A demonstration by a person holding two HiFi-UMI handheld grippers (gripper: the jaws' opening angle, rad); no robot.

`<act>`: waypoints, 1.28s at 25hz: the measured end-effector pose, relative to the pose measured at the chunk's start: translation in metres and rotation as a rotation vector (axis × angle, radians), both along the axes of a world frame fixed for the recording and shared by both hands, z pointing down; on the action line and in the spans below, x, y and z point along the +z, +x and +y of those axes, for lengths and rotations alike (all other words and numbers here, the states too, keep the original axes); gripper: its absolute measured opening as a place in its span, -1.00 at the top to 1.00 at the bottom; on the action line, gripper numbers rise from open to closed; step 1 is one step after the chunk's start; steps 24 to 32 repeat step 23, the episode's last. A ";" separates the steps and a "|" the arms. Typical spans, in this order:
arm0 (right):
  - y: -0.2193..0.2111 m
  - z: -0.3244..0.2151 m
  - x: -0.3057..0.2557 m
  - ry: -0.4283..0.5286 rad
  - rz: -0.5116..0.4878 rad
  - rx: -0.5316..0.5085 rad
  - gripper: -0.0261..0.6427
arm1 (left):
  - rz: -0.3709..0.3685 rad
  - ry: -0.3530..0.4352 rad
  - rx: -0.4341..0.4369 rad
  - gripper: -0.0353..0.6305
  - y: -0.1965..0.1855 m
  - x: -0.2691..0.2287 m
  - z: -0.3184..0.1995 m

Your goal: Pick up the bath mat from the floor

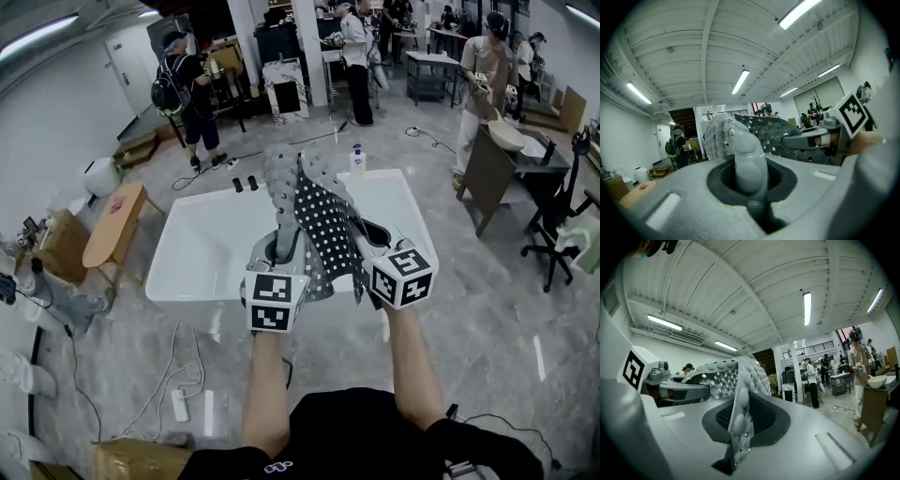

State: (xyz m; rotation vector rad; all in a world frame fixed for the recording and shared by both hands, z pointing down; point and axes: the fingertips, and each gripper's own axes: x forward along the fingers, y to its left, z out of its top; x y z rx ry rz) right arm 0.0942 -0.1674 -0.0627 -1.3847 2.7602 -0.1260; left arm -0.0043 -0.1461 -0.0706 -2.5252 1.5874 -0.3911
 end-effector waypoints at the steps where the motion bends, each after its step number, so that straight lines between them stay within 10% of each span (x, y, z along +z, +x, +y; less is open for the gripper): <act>1: 0.001 0.000 0.001 -0.001 -0.001 0.002 0.85 | 0.005 -0.002 0.001 0.80 0.001 0.001 0.000; 32: -0.004 -0.014 -0.004 0.014 -0.010 -0.003 0.85 | 0.024 0.012 -0.001 0.80 -0.006 -0.002 -0.010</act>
